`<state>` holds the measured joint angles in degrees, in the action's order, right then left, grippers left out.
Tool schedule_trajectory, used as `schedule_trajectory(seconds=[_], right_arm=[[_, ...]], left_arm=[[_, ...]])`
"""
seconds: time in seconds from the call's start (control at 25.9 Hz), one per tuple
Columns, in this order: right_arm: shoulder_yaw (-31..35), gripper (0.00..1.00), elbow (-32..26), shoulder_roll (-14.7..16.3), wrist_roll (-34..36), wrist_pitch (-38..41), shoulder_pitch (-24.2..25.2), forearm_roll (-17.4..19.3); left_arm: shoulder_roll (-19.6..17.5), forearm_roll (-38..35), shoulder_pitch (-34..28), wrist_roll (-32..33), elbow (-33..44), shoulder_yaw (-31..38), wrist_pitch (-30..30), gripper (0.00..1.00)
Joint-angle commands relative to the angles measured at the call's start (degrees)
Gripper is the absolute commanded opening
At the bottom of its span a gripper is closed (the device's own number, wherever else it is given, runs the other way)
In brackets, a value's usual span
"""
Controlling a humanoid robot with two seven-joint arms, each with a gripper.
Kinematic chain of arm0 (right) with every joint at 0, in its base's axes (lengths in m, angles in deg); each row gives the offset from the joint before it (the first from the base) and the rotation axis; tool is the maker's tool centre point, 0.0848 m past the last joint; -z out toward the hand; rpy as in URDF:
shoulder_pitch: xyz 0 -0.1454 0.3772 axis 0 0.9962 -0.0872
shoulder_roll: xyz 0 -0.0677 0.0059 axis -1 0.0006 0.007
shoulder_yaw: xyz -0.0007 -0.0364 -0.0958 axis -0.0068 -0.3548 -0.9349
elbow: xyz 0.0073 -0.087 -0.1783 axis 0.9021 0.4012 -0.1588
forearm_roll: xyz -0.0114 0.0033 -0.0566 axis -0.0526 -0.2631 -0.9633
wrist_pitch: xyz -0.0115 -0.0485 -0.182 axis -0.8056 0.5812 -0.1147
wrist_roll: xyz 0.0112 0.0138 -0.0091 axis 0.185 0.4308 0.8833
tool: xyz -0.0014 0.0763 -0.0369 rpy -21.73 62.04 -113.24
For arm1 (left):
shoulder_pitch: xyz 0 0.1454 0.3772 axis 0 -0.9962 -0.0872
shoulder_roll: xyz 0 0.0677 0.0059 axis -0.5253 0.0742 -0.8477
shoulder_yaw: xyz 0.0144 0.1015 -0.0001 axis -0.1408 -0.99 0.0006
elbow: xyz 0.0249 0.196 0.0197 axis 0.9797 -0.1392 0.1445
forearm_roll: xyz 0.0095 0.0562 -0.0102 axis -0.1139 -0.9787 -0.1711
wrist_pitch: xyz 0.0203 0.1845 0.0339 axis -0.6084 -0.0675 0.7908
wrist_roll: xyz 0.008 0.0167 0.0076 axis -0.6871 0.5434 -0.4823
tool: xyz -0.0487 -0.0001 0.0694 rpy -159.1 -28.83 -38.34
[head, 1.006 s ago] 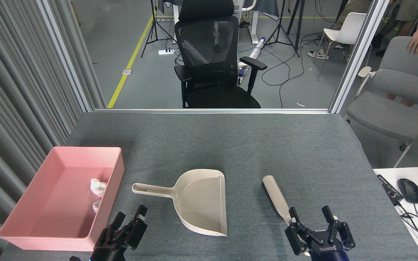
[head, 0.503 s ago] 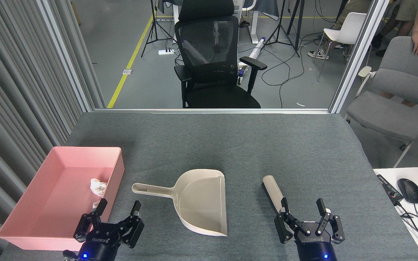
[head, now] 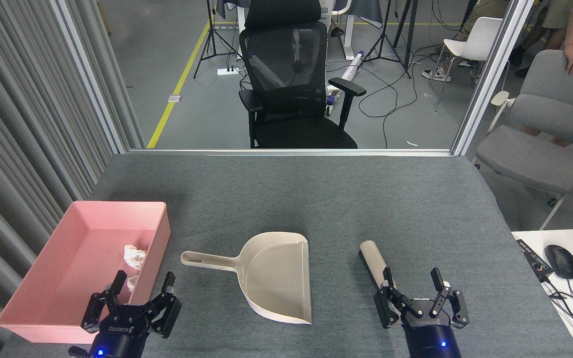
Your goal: Sweep and dump garbage into bin
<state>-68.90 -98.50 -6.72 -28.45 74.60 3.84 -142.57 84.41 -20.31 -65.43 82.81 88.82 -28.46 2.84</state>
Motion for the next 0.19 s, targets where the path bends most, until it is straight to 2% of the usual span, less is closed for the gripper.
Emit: schedule_trajectory(seconds=[0.0, 0.15], right_arm=[[0.04, 0.98, 1.17, 0.08, -0.33, 2.03, -1.70, -0.09], [0.04, 0.98, 4.34, -0.63, -0.33, 2.39, -4.69, 0.18]], left_arm=[[0.02, -0.06, -0.18, -0.03, 0.06, 1.21, -0.04, 0.99], [0.02, -0.15, -0.53, -0.03, 0.06, 2.97, 0.04, 0.99]])
